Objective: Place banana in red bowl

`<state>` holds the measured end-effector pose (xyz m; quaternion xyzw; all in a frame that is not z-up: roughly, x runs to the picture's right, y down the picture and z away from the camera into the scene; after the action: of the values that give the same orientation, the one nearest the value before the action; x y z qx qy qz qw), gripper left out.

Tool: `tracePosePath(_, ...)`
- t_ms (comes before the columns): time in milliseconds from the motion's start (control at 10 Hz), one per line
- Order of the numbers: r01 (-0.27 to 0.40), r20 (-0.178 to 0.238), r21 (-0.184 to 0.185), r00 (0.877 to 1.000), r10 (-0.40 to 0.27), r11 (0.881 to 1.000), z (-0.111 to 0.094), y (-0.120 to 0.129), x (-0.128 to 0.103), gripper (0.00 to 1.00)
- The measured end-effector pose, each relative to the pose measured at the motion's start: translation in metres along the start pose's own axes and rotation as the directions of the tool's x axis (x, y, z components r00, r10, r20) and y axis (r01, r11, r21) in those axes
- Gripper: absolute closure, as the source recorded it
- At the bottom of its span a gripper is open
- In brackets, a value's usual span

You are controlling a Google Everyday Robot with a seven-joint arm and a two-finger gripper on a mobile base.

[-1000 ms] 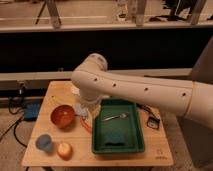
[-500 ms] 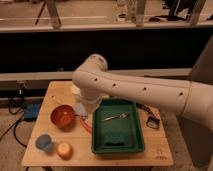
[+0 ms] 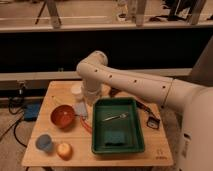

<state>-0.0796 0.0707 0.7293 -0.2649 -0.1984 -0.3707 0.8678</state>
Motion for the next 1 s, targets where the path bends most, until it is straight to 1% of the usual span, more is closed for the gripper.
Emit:
tracePosePath(100, 0.008, 0.005, -0.008, 1.0, -0.008, 1.0, 0.005, -0.004, 0.001, 0.21)
tracePosePath(200, 0.012, 0.007, -0.014, 1.0, -0.012, 1.0, 0.009, -0.008, 0.003, 0.2)
tracePosePath(400, 0.028, 0.008, -0.031, 1.0, -0.028, 0.999, 0.02, -0.024, 0.007, 0.2)
tracePosePath(600, 0.047, 0.002, -0.043, 0.999, -0.047, 0.998, 0.03, -0.05, 0.006, 0.2)
tracePosePath(700, 0.057, -0.007, -0.047, 0.998, -0.057, 0.997, 0.034, -0.063, 0.005, 0.2)
tracePosePath(800, 0.061, -0.013, -0.056, 0.998, -0.061, 0.997, 0.036, -0.069, 0.007, 0.2)
tracePosePath(1000, 0.066, -0.029, -0.056, 0.997, -0.068, 0.996, 0.038, -0.087, 0.013, 0.2)
